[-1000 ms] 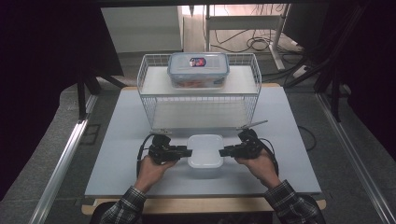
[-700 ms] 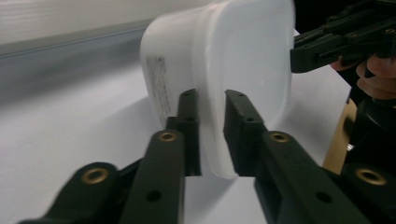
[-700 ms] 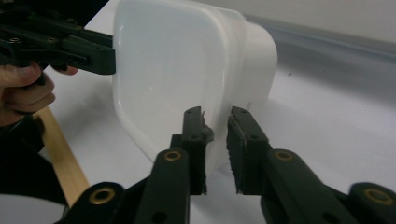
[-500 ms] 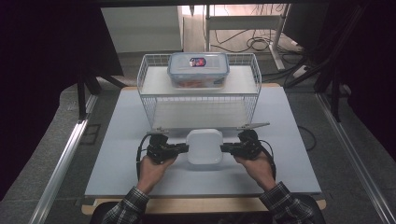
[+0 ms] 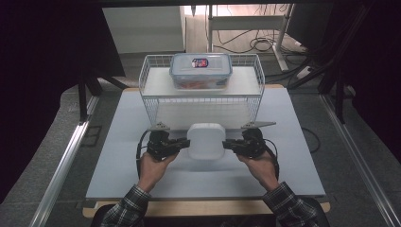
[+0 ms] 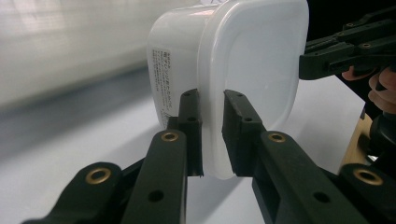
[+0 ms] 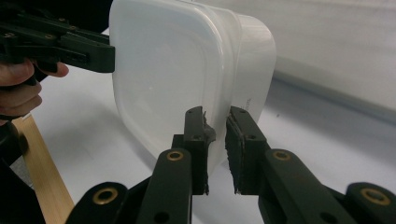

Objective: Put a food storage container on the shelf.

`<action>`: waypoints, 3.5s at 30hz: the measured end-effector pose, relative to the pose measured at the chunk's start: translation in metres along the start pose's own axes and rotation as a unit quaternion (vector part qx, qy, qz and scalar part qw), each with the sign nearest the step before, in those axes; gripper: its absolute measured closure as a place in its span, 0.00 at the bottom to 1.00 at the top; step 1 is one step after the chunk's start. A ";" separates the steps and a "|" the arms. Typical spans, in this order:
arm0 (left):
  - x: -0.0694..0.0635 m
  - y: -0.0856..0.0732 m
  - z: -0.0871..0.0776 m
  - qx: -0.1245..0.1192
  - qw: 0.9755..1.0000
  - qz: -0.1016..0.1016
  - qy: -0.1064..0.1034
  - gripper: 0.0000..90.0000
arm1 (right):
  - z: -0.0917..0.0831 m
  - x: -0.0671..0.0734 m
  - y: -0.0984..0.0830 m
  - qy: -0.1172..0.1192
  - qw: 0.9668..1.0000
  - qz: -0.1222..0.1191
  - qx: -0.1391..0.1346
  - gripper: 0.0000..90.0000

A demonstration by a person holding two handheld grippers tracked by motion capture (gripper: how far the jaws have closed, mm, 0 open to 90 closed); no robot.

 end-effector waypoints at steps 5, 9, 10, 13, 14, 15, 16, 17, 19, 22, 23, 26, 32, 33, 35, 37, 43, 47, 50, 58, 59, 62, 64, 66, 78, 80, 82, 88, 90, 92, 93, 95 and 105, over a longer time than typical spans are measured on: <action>-0.006 0.014 -0.007 -0.010 1.000 0.011 0.005 0.87 | -0.007 0.000 0.016 -0.006 1.000 -0.012 -0.016 0.87; -0.009 0.023 -0.012 -0.016 1.000 0.018 0.011 0.87 | -0.010 0.000 0.024 -0.009 1.000 -0.018 -0.023 0.87; -0.010 0.025 -0.013 -0.018 1.000 0.018 0.011 0.87 | -0.011 0.000 0.027 -0.009 0.999 -0.019 -0.024 0.87; -0.012 0.033 -0.018 -0.024 0.999 0.024 0.015 0.87 | -0.013 0.001 0.034 -0.011 0.999 -0.023 -0.030 0.87; -0.013 0.035 -0.020 -0.026 0.999 0.025 0.016 0.87 | -0.014 0.001 0.037 -0.011 0.999 -0.026 -0.032 0.87; -0.014 0.038 -0.021 -0.028 0.999 0.026 0.018 0.87 | -0.015 0.001 0.040 -0.013 0.999 -0.027 -0.034 0.87; -0.015 0.041 -0.023 -0.031 0.999 0.030 0.020 0.87 | -0.016 0.001 0.043 -0.014 0.999 -0.030 -0.036 0.87; -0.016 0.043 -0.024 -0.032 0.999 0.031 0.022 0.87 | -0.018 0.002 0.047 -0.015 0.999 -0.032 -0.038 0.87; -0.018 0.049 -0.027 -0.036 0.998 0.035 0.024 0.87 | -0.020 0.002 0.051 -0.017 0.998 -0.034 -0.041 0.87; -0.022 0.056 -0.031 -0.040 0.998 0.040 0.028 0.87 | -0.023 0.003 0.059 -0.019 0.998 -0.038 -0.047 0.87; -0.022 0.059 -0.032 -0.041 0.998 0.042 0.028 0.86 | -0.024 0.003 0.062 -0.020 0.998 -0.040 -0.049 0.87; -0.024 0.066 -0.035 -0.046 0.998 0.042 0.028 0.86 | -0.027 0.003 0.069 -0.023 0.997 -0.042 -0.054 0.87; -0.027 0.082 -0.041 -0.052 0.997 0.044 0.030 0.86 | -0.033 0.002 0.084 -0.026 0.997 -0.046 -0.064 0.87; -0.028 0.085 -0.042 -0.054 0.997 0.044 0.030 0.86 | -0.034 0.002 0.087 -0.027 0.996 -0.048 -0.065 0.87; -0.029 0.090 -0.044 -0.056 0.997 0.045 0.030 0.86 | -0.036 0.001 0.093 -0.027 0.996 -0.049 -0.068 0.87; -0.030 0.096 -0.046 -0.060 0.997 0.044 0.031 0.86 | -0.038 0.001 0.099 -0.029 0.996 -0.051 -0.071 0.87; -0.034 0.111 -0.055 -0.069 0.996 0.046 0.037 0.86 | -0.042 0.000 0.116 -0.028 0.995 -0.053 -0.079 0.87; -0.035 0.120 -0.061 -0.074 0.995 0.048 0.037 0.86 | -0.044 0.000 0.127 -0.024 0.994 -0.056 -0.086 0.87; -0.037 0.127 -0.066 -0.077 0.995 0.049 0.038 0.86 | -0.046 0.000 0.135 -0.023 0.994 -0.058 -0.090 0.87; -0.041 0.148 -0.076 -0.084 0.994 0.052 0.042 0.86 | -0.051 -0.002 0.156 -0.018 0.993 -0.057 -0.102 0.87; -0.041 0.149 -0.077 -0.084 0.994 0.053 0.042 0.86 | -0.052 -0.003 0.159 -0.018 0.993 -0.057 -0.104 0.87; -0.044 0.157 -0.080 -0.086 0.994 0.053 0.041 0.86 | -0.056 -0.004 0.166 -0.017 0.992 -0.056 -0.108 0.88; -0.045 0.162 -0.081 -0.088 0.994 0.053 0.041 0.86 | -0.057 -0.006 0.171 -0.016 0.992 -0.056 -0.112 0.88; -0.046 0.167 -0.082 -0.090 0.994 0.050 0.040 0.86 | -0.059 -0.007 0.175 -0.016 0.992 -0.056 -0.114 0.88; -0.051 0.196 -0.088 -0.094 0.994 0.050 0.038 0.86 | -0.069 -0.014 0.203 -0.017 0.990 -0.057 -0.125 0.88; -0.051 0.201 -0.088 -0.093 0.994 0.049 0.038 0.86 | -0.070 -0.016 0.208 -0.017 0.990 -0.056 -0.127 0.88; -0.050 0.206 -0.088 -0.093 0.994 0.047 0.038 0.86 | -0.070 -0.018 0.212 -0.017 0.990 -0.054 -0.127 0.88; -0.045 0.220 -0.087 -0.094 0.994 0.037 0.036 0.86 | -0.069 -0.024 0.226 -0.021 0.990 -0.051 -0.128 0.88; -0.044 0.224 -0.085 -0.094 0.994 0.035 0.035 0.86 | -0.068 -0.026 0.230 -0.023 0.990 -0.050 -0.129 0.88; -0.041 0.228 -0.083 -0.091 0.995 0.031 0.036 0.86 | -0.066 -0.029 0.233 -0.025 0.990 -0.047 -0.128 0.88; -0.040 0.229 -0.082 -0.090 0.995 0.028 0.036 0.85 | -0.065 -0.031 0.234 -0.025 0.991 -0.045 -0.127 0.88; -0.037 0.232 -0.078 -0.085 0.995 0.026 0.038 0.85 | -0.062 -0.034 0.236 -0.026 0.991 -0.041 -0.125 0.88; -0.031 0.242 -0.069 -0.079 0.996 0.011 0.028 0.84 | -0.054 -0.045 0.238 -0.039 0.992 -0.031 -0.118 0.85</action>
Point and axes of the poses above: each handheld gripper's, and its own axes: z roughly forward along the jaws, y roughly out of its top, x roughly to its left, the point moved 3 cm from there along z, roughly forward along the jaws, and after that the axes turned 10 degrees about -z, right-handed, at the moved point
